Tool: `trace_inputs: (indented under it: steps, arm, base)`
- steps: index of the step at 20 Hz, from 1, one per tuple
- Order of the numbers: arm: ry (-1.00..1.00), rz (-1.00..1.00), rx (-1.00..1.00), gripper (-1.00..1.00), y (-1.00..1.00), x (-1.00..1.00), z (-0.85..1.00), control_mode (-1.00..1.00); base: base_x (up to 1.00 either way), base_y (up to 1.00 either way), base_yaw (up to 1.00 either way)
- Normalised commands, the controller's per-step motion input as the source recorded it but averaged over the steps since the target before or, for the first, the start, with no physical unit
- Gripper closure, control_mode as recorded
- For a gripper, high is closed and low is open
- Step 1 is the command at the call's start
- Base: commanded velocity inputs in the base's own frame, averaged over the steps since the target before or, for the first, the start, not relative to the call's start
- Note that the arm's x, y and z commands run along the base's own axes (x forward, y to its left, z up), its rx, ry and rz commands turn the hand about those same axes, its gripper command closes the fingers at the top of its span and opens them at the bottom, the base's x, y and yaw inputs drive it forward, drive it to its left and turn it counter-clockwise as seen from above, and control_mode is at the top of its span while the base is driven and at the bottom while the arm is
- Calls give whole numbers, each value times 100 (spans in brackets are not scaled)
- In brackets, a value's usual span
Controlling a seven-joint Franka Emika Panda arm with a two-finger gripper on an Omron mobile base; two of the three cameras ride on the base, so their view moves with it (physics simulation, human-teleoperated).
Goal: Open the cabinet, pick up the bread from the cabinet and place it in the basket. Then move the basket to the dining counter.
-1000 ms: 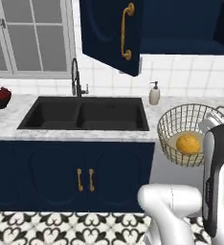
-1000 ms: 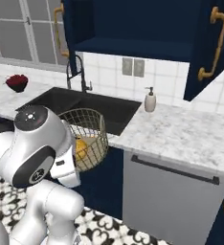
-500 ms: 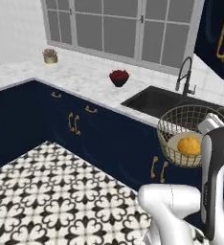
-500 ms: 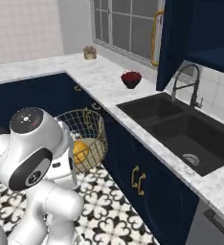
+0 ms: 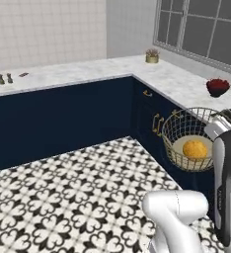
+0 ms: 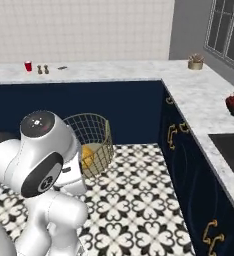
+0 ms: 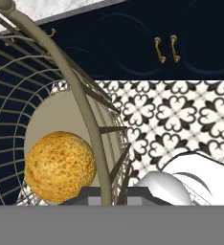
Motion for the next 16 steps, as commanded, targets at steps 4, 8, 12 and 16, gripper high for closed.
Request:
trace_inputs:
  steps: [4,8,12,16]
  arm:
    - [0,0,0,100,0,0,0,100]
    - [0,0,0,100,0,0,0,100]
    - [0,0,0,100,0,0,0,100]
    - [0,0,0,100,0,0,0,100]
  base:
    - [100,96,3]
    - [100,97,7]
    - [100,17,45]
    - [100,-5,44]
